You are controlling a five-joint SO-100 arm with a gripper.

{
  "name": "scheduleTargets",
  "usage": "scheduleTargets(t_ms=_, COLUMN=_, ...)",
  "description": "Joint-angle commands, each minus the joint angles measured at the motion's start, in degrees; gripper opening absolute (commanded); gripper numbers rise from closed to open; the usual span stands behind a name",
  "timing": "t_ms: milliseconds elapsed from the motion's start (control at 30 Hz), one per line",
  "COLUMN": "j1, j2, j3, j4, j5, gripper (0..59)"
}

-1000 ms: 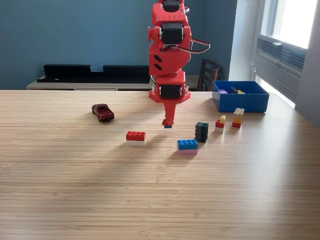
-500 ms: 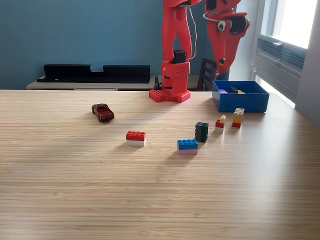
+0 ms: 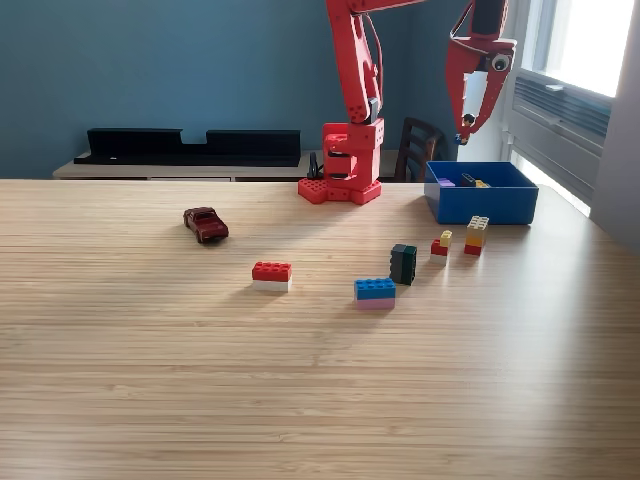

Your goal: Grasp a lego block and put it in the bin.

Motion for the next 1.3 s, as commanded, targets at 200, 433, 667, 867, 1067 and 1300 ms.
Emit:
scheduleTargets(t_ms=200, j1=-4.4, j2=3.4, j3=-0.2, j4=-1.7, j5=-3.3, gripper=21.3)
scheduleTargets(t_ms=433, j1=-3.3, j2=3.4, j3=-0.4, j4=-2.0, j5=-3.8, gripper=28.5)
scheduleTargets(t_ms=667, j1=6.3, j2=3.4, j3=-5.6, j4=-2.2, j5=-2.4, gripper=15.9)
scheduleTargets(t_ms=867, j1=24.3, j2=3.4, j3=-10.6, j4=-2.6, j5=1.6, gripper=0.1)
scheduleTargets(t_ms=1067, j1=44.7, j2=3.4, j3=-9.1, j4=-3.8, j5=4.0, gripper=0.1)
scheduleTargets(t_ms=1300, j1=64.2, j2=3.4, j3=-2.5, j4=-10.7, j5=2.3, gripper=0.1)
